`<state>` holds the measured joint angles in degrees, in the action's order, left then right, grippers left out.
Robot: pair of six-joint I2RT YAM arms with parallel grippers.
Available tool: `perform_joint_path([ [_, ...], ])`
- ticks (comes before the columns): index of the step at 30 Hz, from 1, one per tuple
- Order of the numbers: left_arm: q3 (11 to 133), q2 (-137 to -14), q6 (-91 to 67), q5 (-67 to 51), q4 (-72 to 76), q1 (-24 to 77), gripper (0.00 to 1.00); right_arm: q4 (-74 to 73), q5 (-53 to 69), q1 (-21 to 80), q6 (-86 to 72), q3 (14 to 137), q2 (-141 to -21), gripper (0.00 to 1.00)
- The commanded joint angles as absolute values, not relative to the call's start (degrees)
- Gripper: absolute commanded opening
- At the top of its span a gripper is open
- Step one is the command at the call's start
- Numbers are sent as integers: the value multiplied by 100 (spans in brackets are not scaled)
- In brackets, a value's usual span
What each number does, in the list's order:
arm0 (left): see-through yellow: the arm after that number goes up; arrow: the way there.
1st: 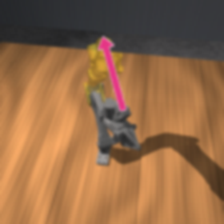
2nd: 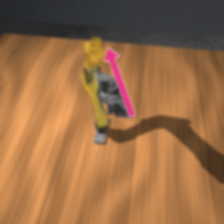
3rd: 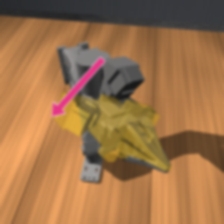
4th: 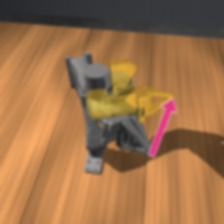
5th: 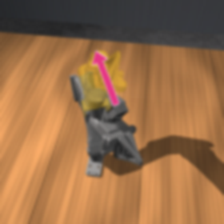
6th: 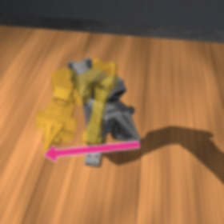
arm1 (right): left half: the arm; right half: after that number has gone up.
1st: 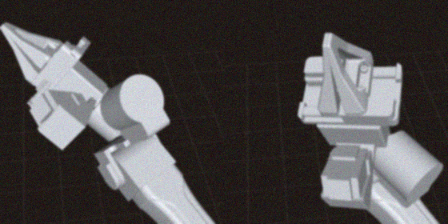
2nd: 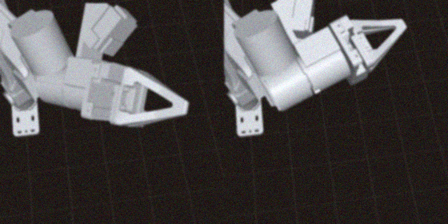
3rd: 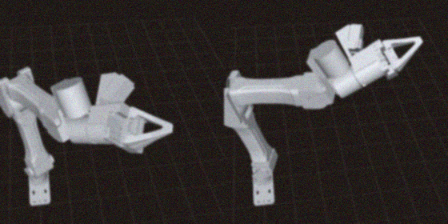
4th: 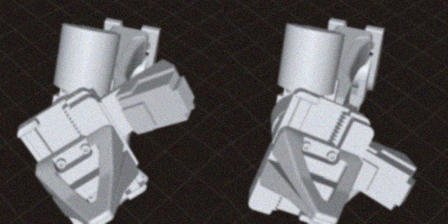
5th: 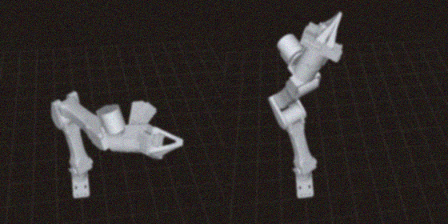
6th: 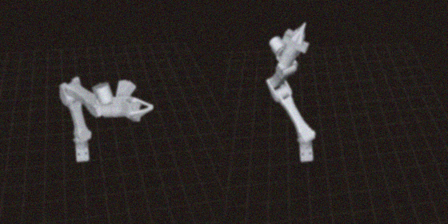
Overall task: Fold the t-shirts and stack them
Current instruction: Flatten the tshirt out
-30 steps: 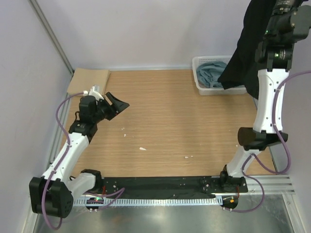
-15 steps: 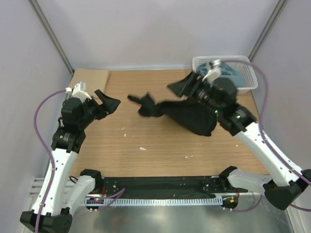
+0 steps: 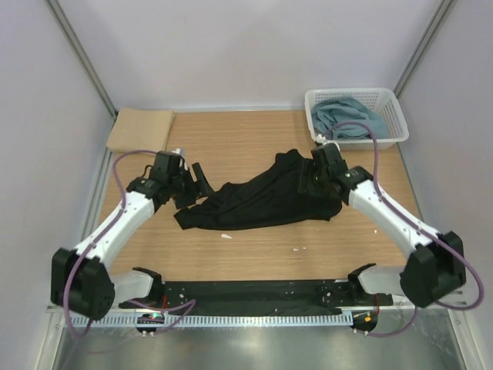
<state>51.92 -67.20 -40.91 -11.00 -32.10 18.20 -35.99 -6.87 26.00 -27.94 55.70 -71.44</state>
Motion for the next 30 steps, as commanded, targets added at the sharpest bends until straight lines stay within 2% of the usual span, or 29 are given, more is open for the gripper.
perform_joint_path([
  [1,5291,-7380,-4298,-1002,-3366,1854,74,-2761,-756,2233,-1882,6483,-8188,65],
  [4,5335,-7707,-4228,-625,-3507,1837,73,-2663,-668,2101,-1723,7527,-9419,79],
  [7,5203,-7804,-4078,-527,-3454,1653,74,-2943,-641,2083,-1837,8591,-10553,81],
  [10,5072,-8094,-4026,-798,-3445,1407,73,-3286,-624,2074,-1933,9130,-11370,74],
  [16,4887,-8683,-3955,-984,-3428,1327,72,-3313,-659,2083,-2179,9334,-11803,59],
  [21,4843,-9105,-3955,-1274,-3138,1310,73,-3367,-826,2180,-2250,9106,-11734,57],
  [24,4922,-9465,-3946,-1581,-2971,1214,60,-3322,-896,2188,-2268,8930,-11681,38],
  [25,4939,-9527,-3946,-1660,-2936,1187,44,-3348,-914,2197,-2259,8912,-11655,30],
  [27,5018,-9431,-3938,-1757,-2909,1178,29,-3357,-1002,2215,-2206,8903,-11454,21],
  [28,5071,-9257,-3929,-1749,-2953,1169,16,-3357,-1080,2224,-2171,8895,-11383,10],
  [29,5158,-9090,-3929,-1732,-3040,1169,8,-3366,-1125,2224,-2136,8929,-11286,3],
  [30,5211,-8931,-3929,-1679,-3119,1169,3,-3401,-1247,2224,-2040,8964,-11207,1],
])
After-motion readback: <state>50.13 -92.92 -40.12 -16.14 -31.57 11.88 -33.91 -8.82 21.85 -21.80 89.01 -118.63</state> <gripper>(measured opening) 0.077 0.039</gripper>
